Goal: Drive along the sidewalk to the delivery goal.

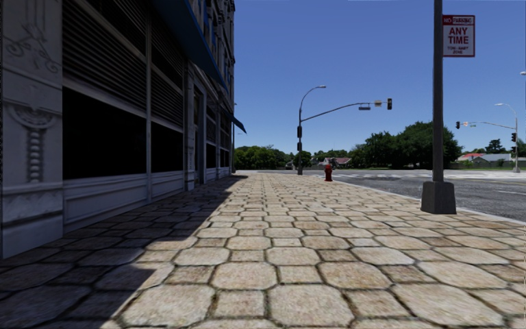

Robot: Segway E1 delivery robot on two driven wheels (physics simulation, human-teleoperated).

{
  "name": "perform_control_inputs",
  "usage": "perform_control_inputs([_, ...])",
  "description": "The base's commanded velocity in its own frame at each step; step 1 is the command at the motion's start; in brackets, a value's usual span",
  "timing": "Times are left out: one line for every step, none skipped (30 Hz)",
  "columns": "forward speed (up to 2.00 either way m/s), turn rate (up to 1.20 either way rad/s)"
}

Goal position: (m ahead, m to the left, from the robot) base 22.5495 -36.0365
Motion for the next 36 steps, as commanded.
perform_control_inputs([2.0,0.0])
perform_control_inputs([2.0,0.0])
perform_control_inputs([2.0,0.0])
perform_control_inputs([2.0,0.0])
perform_control_inputs([2.0,0.0])
perform_control_inputs([2.0,0.0])
perform_control_inputs([2.0,0.0])
perform_control_inputs([2.0,0.0])
perform_control_inputs([2.0,0.0])
perform_control_inputs([2.0,0.0])
perform_control_inputs([2.0,0.0])
perform_control_inputs([2.0,0.0])
perform_control_inputs([2.0,0.0])
perform_control_inputs([2.0,0.0])
perform_control_inputs([2.0,0.0])
perform_control_inputs([2.0,0.0])
perform_control_inputs([2.0,0.0])
perform_control_inputs([2.0,0.0])
perform_control_inputs([2.0,0.0])
perform_control_inputs([2.0,0.0])
perform_control_inputs([2.0,0.0])
perform_control_inputs([2.0,0.0])
perform_control_inputs([2.0,0.0])
perform_control_inputs([2.0,0.0])
perform_control_inputs([2.0,0.0])
perform_control_inputs([2.0,0.0])
perform_control_inputs([2.0,0.0])
perform_control_inputs([2.0,0.0])
perform_control_inputs([2.0,0.0])
perform_control_inputs([2.0,0.0])
perform_control_inputs([2.0,0.0])
perform_control_inputs([2.0,0.0])
perform_control_inputs([2.0,0.0])
perform_control_inputs([2.0,0.0])
perform_control_inputs([2.0,0.0])
perform_control_inputs([2.0,0.0])
